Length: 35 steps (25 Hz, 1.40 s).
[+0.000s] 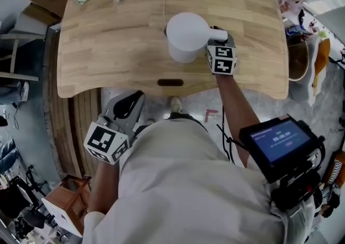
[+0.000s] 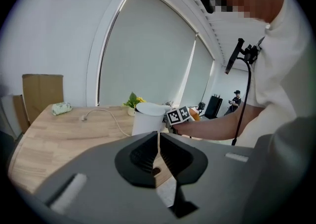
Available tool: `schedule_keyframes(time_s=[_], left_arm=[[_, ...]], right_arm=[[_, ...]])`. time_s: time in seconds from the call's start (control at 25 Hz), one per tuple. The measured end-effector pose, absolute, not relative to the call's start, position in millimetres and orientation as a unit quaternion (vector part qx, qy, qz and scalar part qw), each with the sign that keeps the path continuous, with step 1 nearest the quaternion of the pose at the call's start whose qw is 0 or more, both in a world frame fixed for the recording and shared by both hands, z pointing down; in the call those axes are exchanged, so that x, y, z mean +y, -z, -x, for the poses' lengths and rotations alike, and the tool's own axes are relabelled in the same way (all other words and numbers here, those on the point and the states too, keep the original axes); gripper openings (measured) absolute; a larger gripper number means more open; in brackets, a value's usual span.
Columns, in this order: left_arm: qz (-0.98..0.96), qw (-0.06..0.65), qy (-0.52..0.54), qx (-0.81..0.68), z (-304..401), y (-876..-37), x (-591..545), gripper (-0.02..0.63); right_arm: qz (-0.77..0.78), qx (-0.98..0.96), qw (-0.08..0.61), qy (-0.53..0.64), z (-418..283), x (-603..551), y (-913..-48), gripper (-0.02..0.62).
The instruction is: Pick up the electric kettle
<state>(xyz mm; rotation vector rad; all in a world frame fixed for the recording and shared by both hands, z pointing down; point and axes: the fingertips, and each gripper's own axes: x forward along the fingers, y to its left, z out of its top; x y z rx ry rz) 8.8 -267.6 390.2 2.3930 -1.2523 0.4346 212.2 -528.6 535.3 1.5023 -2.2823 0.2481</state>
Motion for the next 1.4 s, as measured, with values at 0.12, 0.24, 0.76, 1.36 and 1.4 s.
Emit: schedule_keyframes(time_s=[0.12, 0.24, 0.76, 1.36, 1.4], left_arm=[[-0.852, 0.204, -0.156, -0.456, -2.5, -390.1, -267.7, 0.021], [-0.850, 0.202, -0.159, -0.460, 2.8, -388.6, -269.2, 0.020], [-0.852, 0.209, -0.153, -0.455, 1.4, -386.7, -264.0, 0.018], [-0.855, 0.228, -0.121, -0.450, 37.7, -385.4, -232.2, 0.018], [-0.856, 0.227, -0.119, -0.449, 41.9, -384.7, -226.5, 0.018]], right_arm=[[-0.549, -0.809, 0.193, -0.090, -214.0, -530.0, -533.0, 0.037], [-0.559, -0.803, 0.184, -0.096, -214.7, -529.2, -530.9, 0.035], [-0.603, -0.775, 0.135, -0.131, -230.1, -533.9, -523.2, 0.038], [-0.623, -0.764, 0.122, -0.114, -219.8, -530.0, -484.4, 0.040], [-0.624, -0.764, 0.120, -0.112, -218.0, -524.7, -478.8, 0.041]])
